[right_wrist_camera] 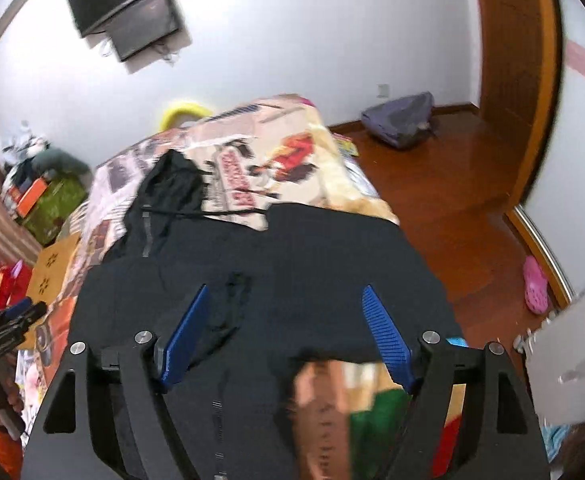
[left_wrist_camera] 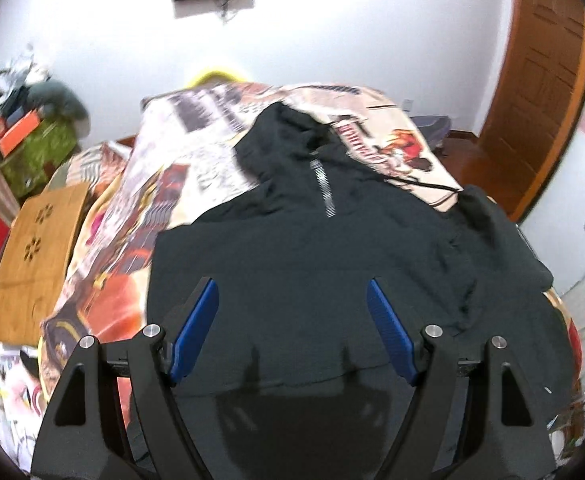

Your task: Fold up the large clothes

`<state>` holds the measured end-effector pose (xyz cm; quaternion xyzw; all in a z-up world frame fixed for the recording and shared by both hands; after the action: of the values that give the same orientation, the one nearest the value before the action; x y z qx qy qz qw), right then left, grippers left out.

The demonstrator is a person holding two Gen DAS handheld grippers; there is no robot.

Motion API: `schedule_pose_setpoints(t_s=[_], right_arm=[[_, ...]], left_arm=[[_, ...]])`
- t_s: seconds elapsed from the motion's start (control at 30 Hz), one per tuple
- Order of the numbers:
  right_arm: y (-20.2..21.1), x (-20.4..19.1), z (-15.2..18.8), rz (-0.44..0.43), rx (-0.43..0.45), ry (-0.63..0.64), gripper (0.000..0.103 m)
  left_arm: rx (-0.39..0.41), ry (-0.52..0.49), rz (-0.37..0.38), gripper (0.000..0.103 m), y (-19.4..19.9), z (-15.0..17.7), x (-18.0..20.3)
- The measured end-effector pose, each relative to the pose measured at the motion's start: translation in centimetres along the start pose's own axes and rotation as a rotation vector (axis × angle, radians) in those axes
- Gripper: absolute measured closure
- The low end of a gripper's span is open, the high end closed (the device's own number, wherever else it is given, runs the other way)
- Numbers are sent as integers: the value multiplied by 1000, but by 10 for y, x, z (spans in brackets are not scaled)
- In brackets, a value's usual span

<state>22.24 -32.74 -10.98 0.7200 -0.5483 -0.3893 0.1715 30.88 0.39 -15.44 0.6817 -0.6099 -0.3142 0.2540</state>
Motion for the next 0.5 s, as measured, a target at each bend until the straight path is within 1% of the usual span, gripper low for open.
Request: schedule_pose_setpoints(t_s=[0.1, 0.2, 0.27, 0.43, 0.5], right_arm=[[-12, 26, 11, 8, -39, -71, 28], [-25, 53, 24, 7, -79, -157, 28], [-34, 70, 33, -2, -102, -233, 28], [-58, 113, 56, -37, -142, -471, 28], [-66, 126, 62, -22, -149, -527, 28]], left_arm=[[13, -36, 25, 27, -2, -5, 23], [2, -64, 55, 27, -11, -5, 43], [-10, -81, 62, 27, -19, -2, 54], [-56, -105, 74, 27, -43, 11, 70], [-77, -101, 78, 27, -53, 16, 71]])
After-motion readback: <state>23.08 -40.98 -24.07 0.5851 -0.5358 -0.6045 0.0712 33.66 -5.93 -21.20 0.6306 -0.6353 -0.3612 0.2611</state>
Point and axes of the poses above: each gripper's, at about its wrist camera, not at the fingertips, and y roughly against the way its jaws point, x to its right, z to its underside, the point moved 5 cm from there along -y, roughly the way its jaws point, and after that the axes turned 10 degrees about -z, right-handed, at the moved point
